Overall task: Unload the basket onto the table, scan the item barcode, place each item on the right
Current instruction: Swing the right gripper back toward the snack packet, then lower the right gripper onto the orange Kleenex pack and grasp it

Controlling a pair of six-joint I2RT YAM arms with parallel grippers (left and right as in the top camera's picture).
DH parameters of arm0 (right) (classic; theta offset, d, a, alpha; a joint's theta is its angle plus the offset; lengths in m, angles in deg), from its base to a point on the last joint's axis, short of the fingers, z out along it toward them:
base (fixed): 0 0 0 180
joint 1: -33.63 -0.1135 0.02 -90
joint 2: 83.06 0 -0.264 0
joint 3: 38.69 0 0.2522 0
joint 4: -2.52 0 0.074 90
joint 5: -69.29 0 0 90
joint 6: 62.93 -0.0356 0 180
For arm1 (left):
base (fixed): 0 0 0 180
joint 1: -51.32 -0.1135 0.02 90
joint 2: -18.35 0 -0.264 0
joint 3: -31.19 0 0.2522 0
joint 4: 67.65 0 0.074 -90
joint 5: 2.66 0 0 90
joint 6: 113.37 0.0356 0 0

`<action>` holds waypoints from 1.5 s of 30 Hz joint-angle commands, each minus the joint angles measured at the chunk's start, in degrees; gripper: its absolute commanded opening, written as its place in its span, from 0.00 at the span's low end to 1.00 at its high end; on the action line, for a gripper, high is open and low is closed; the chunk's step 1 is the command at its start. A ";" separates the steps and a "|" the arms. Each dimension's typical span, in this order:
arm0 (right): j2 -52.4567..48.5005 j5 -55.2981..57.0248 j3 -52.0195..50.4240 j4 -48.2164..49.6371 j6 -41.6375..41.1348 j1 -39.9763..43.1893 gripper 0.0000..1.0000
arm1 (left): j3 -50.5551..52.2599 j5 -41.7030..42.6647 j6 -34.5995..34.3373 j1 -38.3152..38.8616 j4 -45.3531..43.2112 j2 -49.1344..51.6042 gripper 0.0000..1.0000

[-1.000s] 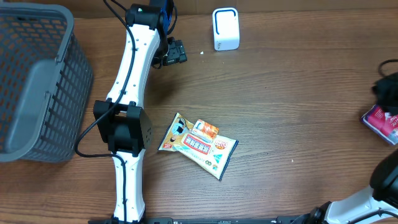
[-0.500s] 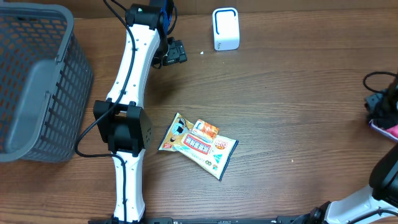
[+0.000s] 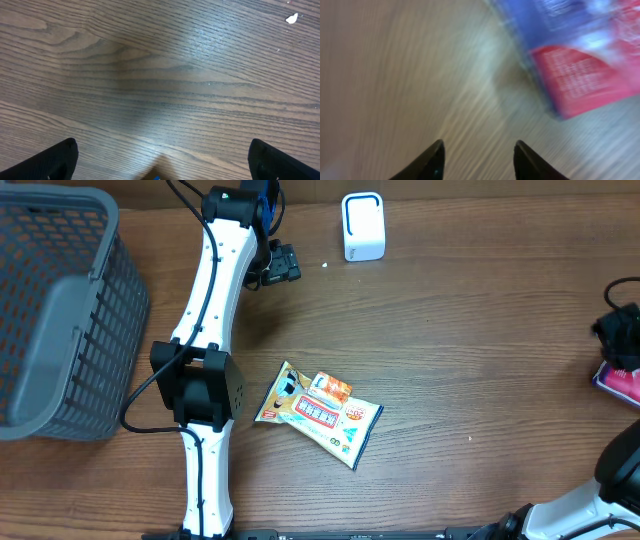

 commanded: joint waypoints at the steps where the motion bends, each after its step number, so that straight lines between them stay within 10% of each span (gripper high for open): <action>1: 2.62 -20.70 2.21 -1.88 11.89 -2.60 0.55 | 0.31 -0.13 -0.63 -0.15 -0.02 0.44 1.00; 5: 2.58 -33.59 1.46 -6.43 20.94 -8.37 0.65 | 0.31 -0.13 -0.63 -0.15 -0.02 0.44 1.00; 16: 2.56 -21.42 -1.92 -5.11 28.13 -40.11 1.00 | 0.31 -0.13 -0.63 -0.15 -0.02 0.46 1.00; 33: 1.73 -21.66 -7.39 11.61 23.37 -58.29 1.00 | 0.31 -0.09 -1.09 -0.15 -1.31 0.44 1.00; 45: -4.70 -22.67 -11.85 23.12 17.99 -59.45 0.77 | 0.31 -0.13 -1.07 -0.15 -5.92 0.44 1.00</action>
